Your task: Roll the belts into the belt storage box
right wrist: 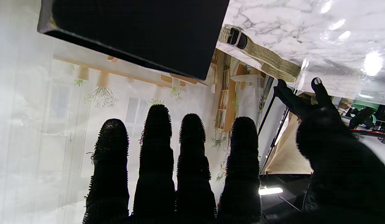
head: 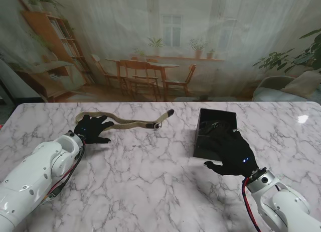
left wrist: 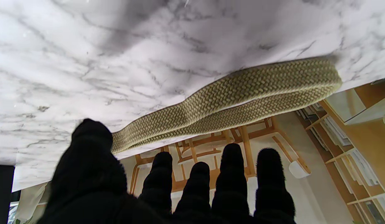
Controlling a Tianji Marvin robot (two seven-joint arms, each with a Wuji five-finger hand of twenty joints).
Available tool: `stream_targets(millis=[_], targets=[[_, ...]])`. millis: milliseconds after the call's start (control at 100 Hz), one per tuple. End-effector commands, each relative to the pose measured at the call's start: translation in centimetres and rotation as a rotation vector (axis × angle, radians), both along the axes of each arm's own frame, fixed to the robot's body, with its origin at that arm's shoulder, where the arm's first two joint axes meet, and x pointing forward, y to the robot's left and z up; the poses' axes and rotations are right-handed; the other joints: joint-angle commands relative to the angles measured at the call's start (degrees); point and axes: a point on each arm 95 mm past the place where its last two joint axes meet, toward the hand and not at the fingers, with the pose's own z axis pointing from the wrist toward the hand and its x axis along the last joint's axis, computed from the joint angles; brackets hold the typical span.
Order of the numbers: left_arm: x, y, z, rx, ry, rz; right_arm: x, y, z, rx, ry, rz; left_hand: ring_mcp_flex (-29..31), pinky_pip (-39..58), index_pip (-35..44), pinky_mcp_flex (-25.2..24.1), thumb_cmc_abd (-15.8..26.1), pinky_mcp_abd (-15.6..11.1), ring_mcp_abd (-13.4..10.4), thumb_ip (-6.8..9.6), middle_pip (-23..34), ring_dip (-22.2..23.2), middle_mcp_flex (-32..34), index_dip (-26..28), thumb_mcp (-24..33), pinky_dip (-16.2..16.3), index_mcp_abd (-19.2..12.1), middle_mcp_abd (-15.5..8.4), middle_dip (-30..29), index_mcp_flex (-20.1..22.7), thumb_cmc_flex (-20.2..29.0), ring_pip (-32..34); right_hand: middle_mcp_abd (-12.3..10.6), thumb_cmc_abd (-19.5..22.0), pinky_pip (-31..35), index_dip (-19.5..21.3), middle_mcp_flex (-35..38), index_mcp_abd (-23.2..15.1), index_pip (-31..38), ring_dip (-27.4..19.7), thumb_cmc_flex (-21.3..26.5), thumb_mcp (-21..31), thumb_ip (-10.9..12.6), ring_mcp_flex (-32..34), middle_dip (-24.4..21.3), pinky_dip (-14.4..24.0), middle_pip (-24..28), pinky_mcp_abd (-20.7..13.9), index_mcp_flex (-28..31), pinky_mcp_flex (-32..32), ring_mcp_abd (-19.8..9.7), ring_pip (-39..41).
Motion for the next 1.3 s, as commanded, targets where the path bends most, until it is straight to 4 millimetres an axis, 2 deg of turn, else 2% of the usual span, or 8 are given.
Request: stream_targets(millis=[0,440,770,930,1000,1050,1100,1290], targets=[[0.4,0.4,-0.3,0.004,0.019,0.027,-0.6,0.1,-0.8,-0.016,0.028,-0.013,-1.87,-1.9,-0.94,-1.28,-1.6,-0.74,0.68,0.27,-0.84,-0.24,-3.65,-0.89,-0.94,0.76,0.42,1.21,-0.44,-1.8,-2.09,-1.12,1.27,1.74,-1.1,1.32,0.61,1.87,-0.68,-0.01,1.55,-1.33,1.85,-1.13,0.49,-0.23,-0.93,2.18,-0.18,-0.69,1.21,-2.43],[1.8,1.2,-2.0,0.03,0.054,0.074,-0.5,-0.2,-1.7,-0.012,0.049,-0.047,-1.88,-0.22,-1.28,-0.72,-5.11,-1.44,1.06,0.47,-0.07,1.54,-4.35,-1.72,0.3,2.81,-0.22,1.59,0.45,-2.8,-1.03,0.63,1.47,1.88,-1.12,1.81,0.22,2.2,-0.36,0.04,1.67,-0.91,1.87,-1.41,0.72,-0.08,-0.39,2.17,0.01,-0.91,1.25,-2.36],[2.9,1.3,-3.2,0.022,0.08,0.123,-0.6,-0.2,-1.8,-0.016,0.047,-0.054,-3.97,-0.65,1.98,-1.84,0.11,-2.18,0.84,0.95,-0.45,1.62,-6.86,0.13,2.32,3.18,-5.31,0.33,0.35,0.25,9.97,0.23,1.83,1.93,-1.1,1.96,-0.19,2.39,-0.34,0.05,1.71,-0.92,1.84,-1.67,0.8,0.02,-0.12,2.2,0.11,-1.11,1.52,-2.29],[3.0,1.5,-3.5,0.025,0.078,0.134,-0.6,-0.2,-1.9,-0.02,0.049,-0.054,-3.77,0.23,9.25,-1.55,2.05,-2.48,0.68,0.69,0.46,1.76,-6.54,6.36,0.49,3.77,-6.12,0.16,0.81,3.46,13.8,0.75,2.06,1.99,-1.03,2.05,-0.39,2.4,-0.25,0.06,1.68,-0.93,1.85,-1.76,0.91,0.08,0.1,2.19,0.31,-1.16,1.55,-2.22],[3.1,1.6,-3.7,0.023,0.082,0.138,-0.5,-0.2,-1.9,-0.021,0.049,-0.054,-3.88,0.6,16.45,-1.53,1.02,-2.86,0.5,0.86,1.13,1.82,-6.28,15.24,0.95,3.78,-6.56,-0.06,1.19,4.73,16.1,0.89,2.11,2.08,-1.01,2.1,-0.55,2.36,-0.22,0.06,1.66,-0.98,1.85,-1.82,0.94,0.1,0.16,2.18,0.39,-1.2,1.49,-2.19],[3.1,1.6,-3.9,0.028,0.082,0.136,-0.5,-0.2,-1.9,-0.021,0.049,-0.055,-3.71,1.22,23.91,-1.34,-2.04,-2.99,0.57,0.75,2.13,1.99,-5.45,24.85,1.81,3.96,-7.33,-0.15,1.78,5.36,18.1,1.23,2.12,2.08,-1.0,2.15,-0.59,2.42,-0.19,0.06,1.7,-1.02,1.85,-1.85,0.96,0.12,0.23,2.22,0.44,-1.22,1.55,-2.17],[3.0,1.6,-4.0,0.03,0.088,0.136,-0.5,-0.3,-1.9,-0.021,0.049,-0.056,-3.76,1.46,28.48,-1.39,-3.32,-3.03,0.62,0.68,3.03,2.0,-4.78,28.43,2.17,3.95,-7.52,0.01,2.5,6.44,19.33,1.32,2.18,2.08,-0.99,2.18,-0.67,2.48,-0.18,0.06,1.7,-1.04,1.86,-1.84,0.98,0.13,0.27,2.19,0.48,-1.24,1.55,-2.14],[2.2,1.4,-4.1,0.045,0.118,0.127,-0.5,-0.5,-1.9,-0.02,0.045,-0.062,-1.91,2.43,37.8,-0.65,-4.59,-2.68,0.01,0.84,5.26,1.68,1.8,27.94,2.29,3.96,-6.14,0.22,4.01,11.85,18.83,1.5,2.31,2.12,-0.98,2.29,-0.73,2.5,-0.16,0.04,1.75,-1.1,1.87,-1.99,1.03,0.16,0.43,2.22,0.61,-1.3,1.61,-2.13]])
